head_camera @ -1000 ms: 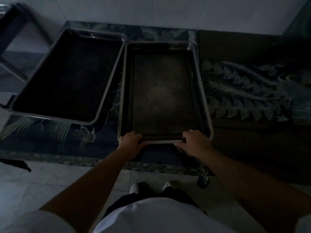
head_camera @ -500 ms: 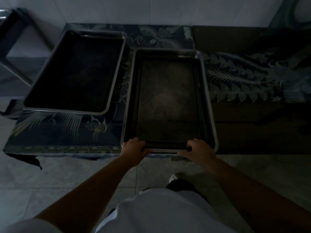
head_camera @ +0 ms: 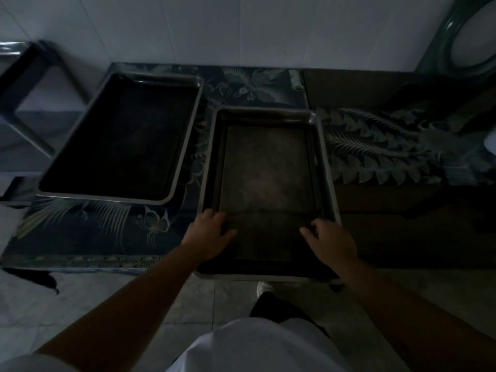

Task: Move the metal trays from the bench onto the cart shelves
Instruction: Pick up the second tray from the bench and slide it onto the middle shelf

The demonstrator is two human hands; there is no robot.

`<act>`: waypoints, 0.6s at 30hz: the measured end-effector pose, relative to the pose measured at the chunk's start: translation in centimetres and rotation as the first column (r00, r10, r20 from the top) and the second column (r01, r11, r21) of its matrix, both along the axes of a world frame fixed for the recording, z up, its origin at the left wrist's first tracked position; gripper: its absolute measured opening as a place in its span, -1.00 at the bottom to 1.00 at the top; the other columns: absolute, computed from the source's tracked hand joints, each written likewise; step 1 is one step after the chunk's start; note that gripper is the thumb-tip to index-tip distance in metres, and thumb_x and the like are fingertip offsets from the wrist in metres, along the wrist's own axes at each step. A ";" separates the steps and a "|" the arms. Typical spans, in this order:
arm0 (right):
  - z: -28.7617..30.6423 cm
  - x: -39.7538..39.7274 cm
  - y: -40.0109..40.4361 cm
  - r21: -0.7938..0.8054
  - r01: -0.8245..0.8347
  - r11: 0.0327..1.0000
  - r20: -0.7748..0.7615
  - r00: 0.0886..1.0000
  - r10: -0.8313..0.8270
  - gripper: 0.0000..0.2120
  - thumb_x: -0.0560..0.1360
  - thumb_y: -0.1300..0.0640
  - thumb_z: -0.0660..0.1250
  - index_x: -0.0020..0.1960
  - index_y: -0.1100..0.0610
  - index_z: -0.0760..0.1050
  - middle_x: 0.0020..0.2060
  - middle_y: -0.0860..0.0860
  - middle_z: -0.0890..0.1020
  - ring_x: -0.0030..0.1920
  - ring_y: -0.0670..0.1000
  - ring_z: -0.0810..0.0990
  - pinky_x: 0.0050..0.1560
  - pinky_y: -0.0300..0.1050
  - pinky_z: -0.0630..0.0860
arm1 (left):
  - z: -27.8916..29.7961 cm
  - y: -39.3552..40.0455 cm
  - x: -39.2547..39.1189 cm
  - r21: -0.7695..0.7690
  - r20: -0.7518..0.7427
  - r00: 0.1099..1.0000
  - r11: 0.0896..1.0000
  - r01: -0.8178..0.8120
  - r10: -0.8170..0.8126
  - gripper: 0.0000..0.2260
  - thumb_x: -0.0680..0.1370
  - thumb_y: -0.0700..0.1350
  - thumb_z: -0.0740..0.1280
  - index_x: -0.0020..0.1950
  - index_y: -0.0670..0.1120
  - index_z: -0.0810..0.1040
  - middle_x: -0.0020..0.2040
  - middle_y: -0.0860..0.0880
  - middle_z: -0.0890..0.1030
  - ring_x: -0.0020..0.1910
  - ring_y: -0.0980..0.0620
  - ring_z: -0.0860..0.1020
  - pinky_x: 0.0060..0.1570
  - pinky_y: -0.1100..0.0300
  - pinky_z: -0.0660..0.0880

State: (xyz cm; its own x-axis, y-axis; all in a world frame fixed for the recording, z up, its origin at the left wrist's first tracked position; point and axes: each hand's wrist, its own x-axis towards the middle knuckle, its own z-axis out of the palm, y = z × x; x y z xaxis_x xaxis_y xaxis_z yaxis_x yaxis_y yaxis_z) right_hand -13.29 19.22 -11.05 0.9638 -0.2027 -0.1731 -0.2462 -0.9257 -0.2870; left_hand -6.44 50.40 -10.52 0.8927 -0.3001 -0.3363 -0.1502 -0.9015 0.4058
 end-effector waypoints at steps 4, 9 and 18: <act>0.1 6.4 -3.0 0.086 0.193 0.978 0.003 0.981 -0.194 -0.49 0.57 -0.20 0.18 0.30 0.16 0.45 0.21 0.17 0.51 0.20 0.20 0.50 0.14 0.08 0.50 | 0.4 0.1 6.3 0.050 0.025 0.980 0.979 -0.198 0.197 -0.29 0.52 0.26 0.31 0.55 -0.06 0.19 0.54 -0.18 0.21 0.49 -0.26 0.21 0.39 -0.21 0.29; -0.9 14.1 -6.0 0.350 0.487 0.800 -0.142 0.872 -0.469 -0.48 0.58 -0.18 0.18 0.30 0.23 0.43 0.25 0.23 0.50 0.18 0.25 0.51 0.02 -0.06 0.37 | -0.7 -0.3 12.4 -0.104 -0.222 0.874 0.880 -0.463 0.433 -0.23 0.53 0.17 0.38 0.57 -0.10 0.09 0.52 -0.23 0.24 0.44 -0.29 0.31 0.35 -0.20 0.38; -3.4 19.0 -8.7 0.561 0.647 0.517 -0.329 0.747 -0.578 -0.56 0.60 -0.14 0.16 0.25 0.16 0.52 0.05 0.11 0.55 0.02 0.13 0.52 0.09 -0.02 0.46 | -2.5 -0.3 16.9 -0.238 -0.535 0.563 0.527 -0.816 0.630 -0.53 0.63 0.19 0.18 0.28 -0.16 0.55 0.15 -0.23 0.63 0.11 -0.25 0.60 0.22 -0.18 0.52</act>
State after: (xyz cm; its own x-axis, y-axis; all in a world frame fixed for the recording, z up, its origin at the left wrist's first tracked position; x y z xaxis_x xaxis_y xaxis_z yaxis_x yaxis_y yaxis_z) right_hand 5.71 10.49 -14.46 0.6156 -0.5520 -0.5624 -0.7383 -0.1546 -0.6565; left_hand 10.42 50.14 -12.99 0.7033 0.2122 -0.6785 0.7043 -0.3385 0.6240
